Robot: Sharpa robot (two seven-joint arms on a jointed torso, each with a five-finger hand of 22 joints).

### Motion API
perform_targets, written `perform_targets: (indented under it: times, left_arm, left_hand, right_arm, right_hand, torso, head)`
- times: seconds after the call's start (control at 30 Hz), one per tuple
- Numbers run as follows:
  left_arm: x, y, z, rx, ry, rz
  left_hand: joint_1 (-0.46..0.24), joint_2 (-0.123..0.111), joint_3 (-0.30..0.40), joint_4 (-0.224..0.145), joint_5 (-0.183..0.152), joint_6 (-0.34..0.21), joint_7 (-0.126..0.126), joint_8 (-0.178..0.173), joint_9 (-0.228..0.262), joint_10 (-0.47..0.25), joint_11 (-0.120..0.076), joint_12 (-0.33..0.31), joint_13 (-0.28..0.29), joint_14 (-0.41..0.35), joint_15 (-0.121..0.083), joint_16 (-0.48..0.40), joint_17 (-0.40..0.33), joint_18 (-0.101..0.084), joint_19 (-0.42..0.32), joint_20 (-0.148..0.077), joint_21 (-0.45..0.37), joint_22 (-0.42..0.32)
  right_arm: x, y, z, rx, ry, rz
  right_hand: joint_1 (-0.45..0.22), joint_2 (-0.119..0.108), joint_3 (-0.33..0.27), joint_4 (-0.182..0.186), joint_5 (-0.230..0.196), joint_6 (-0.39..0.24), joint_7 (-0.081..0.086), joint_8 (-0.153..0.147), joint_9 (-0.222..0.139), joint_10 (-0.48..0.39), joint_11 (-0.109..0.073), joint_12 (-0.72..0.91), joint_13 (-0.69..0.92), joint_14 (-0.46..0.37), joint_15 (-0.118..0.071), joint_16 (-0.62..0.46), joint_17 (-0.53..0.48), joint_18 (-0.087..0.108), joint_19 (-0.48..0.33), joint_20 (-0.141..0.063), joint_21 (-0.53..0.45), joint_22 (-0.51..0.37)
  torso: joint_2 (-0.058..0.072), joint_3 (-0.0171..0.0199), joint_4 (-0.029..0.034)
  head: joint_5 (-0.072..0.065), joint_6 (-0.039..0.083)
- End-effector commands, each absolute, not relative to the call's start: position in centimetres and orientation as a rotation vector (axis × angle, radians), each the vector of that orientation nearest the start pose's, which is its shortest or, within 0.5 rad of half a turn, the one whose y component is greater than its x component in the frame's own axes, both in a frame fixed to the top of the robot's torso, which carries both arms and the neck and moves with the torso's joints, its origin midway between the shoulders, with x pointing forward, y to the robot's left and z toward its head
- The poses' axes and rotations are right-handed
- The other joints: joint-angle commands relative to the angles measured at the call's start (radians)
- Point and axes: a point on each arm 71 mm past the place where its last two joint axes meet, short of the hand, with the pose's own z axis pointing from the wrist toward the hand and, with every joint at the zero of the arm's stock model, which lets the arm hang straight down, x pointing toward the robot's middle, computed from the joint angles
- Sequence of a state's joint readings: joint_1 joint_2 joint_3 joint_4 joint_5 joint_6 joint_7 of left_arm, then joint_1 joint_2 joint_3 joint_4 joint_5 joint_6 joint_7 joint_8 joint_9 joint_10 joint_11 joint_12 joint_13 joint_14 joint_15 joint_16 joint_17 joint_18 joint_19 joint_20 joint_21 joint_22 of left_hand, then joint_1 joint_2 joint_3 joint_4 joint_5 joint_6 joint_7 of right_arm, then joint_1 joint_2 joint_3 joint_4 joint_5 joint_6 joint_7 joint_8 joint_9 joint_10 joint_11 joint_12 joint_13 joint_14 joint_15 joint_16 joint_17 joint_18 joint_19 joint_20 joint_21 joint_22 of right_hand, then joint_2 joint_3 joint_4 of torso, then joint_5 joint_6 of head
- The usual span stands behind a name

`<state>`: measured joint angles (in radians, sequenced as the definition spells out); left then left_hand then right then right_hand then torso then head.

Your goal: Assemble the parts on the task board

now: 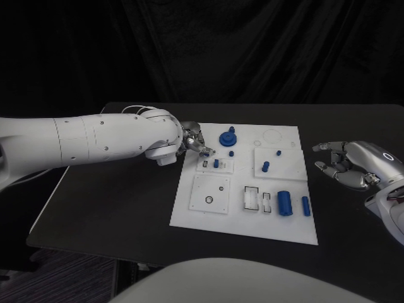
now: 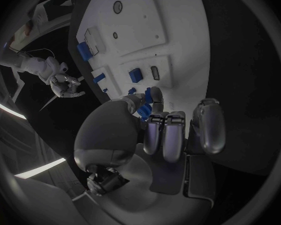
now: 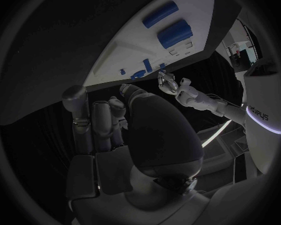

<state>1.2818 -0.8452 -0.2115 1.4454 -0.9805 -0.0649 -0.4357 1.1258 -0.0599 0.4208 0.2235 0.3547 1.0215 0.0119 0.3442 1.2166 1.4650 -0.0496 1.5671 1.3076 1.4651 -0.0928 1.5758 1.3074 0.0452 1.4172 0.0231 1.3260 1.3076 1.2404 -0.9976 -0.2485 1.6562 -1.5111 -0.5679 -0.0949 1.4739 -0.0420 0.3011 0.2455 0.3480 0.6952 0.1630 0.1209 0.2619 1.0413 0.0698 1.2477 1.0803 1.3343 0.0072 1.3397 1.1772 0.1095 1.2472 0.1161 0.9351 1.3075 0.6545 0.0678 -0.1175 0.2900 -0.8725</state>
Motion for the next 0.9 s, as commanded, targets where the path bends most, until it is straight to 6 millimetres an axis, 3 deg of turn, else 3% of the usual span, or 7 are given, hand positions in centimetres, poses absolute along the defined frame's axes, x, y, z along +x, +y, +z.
perform_targets:
  times: [0.03,0.37,0.9]
  left_arm:
    - [48.3,24.7,-24.3,-0.321,2.229,-0.397]
    - [47.7,24.9,-24.7,-0.310,2.240,-0.395]
    - [47.1,24.9,-25.5,-0.312,2.256,-0.402]
  left_hand:
    - [-0.006,0.001,-0.008,-0.002,0.006,0.004,0.002,-0.005,0.002,0.106,0.000,0.004,0.263,0.106,0.001,-0.005,0.263,0.018,-0.008,0.000,-0.003,0.179]
    - [0.003,0.003,-0.010,-0.012,0.029,0.005,0.000,-0.007,0.005,0.106,-0.001,0.004,0.263,0.106,0.001,-0.005,0.263,0.018,-0.010,0.000,-0.006,0.179]
    - [0.004,0.003,-0.010,-0.013,0.032,0.004,0.000,-0.008,0.006,0.106,-0.001,0.004,0.263,0.106,0.001,-0.005,0.263,0.020,-0.014,0.000,-0.012,0.177]
  right_arm:
    - [43.4,-24.1,-21.3,-0.161,1.577,0.592]
    - [43.4,-24.1,-21.4,-0.160,1.581,0.590]
    - [43.4,-24.1,-21.5,-0.159,1.589,0.586]
  right_hand:
    - [0.008,-0.001,0.005,-0.002,0.006,0.005,-0.001,-0.002,-0.001,-0.007,-0.001,-0.004,-0.001,-0.008,0.001,-0.003,-0.001,0.018,0.001,0.000,-0.003,0.094]
    - [0.007,-0.001,0.007,-0.002,0.007,0.006,-0.001,-0.001,-0.001,-0.007,-0.001,-0.004,-0.002,-0.007,0.001,-0.002,0.000,0.017,0.002,0.000,-0.002,0.095]
    - [0.007,-0.001,0.007,-0.002,0.007,0.006,-0.001,-0.001,-0.001,-0.007,-0.001,-0.004,-0.002,-0.007,0.001,-0.002,0.000,0.017,0.002,0.000,-0.002,0.095]
  torso:
    - [0.000,-0.0003,0.0009]
    - [0.000,-0.0007,0.0014]
    - [-0.001,-0.0003,0.0013]
  head:
    - [0.000,0.000]
    - [0.001,0.000]
    - [0.000,0.000]
